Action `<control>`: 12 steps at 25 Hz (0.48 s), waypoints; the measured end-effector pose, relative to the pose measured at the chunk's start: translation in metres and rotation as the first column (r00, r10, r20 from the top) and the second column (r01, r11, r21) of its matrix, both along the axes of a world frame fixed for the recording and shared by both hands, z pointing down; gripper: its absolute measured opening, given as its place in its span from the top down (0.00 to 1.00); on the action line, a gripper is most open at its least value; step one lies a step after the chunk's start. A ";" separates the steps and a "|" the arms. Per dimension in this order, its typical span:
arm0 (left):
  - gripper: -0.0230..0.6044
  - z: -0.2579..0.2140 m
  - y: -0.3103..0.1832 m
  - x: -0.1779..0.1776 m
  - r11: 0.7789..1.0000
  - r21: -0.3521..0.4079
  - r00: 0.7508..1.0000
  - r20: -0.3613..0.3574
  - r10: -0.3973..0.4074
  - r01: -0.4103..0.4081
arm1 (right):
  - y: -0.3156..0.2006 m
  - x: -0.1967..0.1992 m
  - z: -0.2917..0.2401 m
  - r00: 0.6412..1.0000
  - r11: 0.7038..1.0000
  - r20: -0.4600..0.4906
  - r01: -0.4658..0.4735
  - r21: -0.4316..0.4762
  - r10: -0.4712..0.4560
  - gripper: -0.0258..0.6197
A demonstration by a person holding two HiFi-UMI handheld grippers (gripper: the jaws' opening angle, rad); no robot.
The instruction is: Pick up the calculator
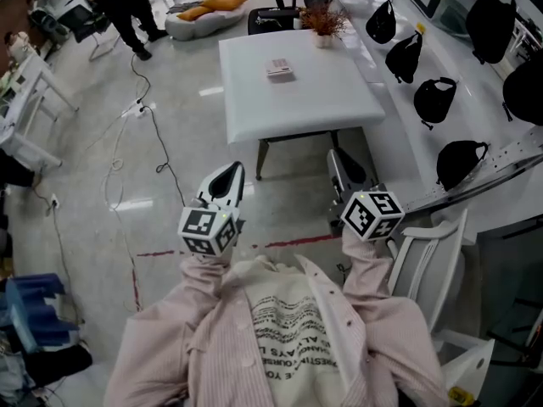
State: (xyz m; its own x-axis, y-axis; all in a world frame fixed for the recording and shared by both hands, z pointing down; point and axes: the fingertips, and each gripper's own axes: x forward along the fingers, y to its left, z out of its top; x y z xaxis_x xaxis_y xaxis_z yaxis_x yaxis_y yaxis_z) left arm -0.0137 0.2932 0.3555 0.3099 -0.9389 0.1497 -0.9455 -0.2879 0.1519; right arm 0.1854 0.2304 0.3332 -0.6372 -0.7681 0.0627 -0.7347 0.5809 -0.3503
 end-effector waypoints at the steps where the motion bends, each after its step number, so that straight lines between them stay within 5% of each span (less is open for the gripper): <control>1: 0.96 -0.001 0.001 0.001 1.000 0.002 1.000 0.000 -0.002 0.002 | 0.000 0.000 0.001 1.000 1.000 0.003 0.000 -0.005 0.000 0.94; 12: 0.96 0.001 0.007 0.005 1.000 0.003 1.000 0.000 -0.019 0.019 | -0.004 0.005 0.007 0.999 0.999 0.046 0.005 -0.045 -0.003 0.69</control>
State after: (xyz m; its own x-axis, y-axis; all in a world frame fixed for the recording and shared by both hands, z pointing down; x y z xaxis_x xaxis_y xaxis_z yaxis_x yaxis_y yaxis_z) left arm -0.0089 0.3000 0.3568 0.2918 -0.9451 0.1470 -0.9509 -0.2701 0.1510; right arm 0.1902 0.2267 0.3398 -0.6434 -0.7625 0.0679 -0.7148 0.5668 -0.4095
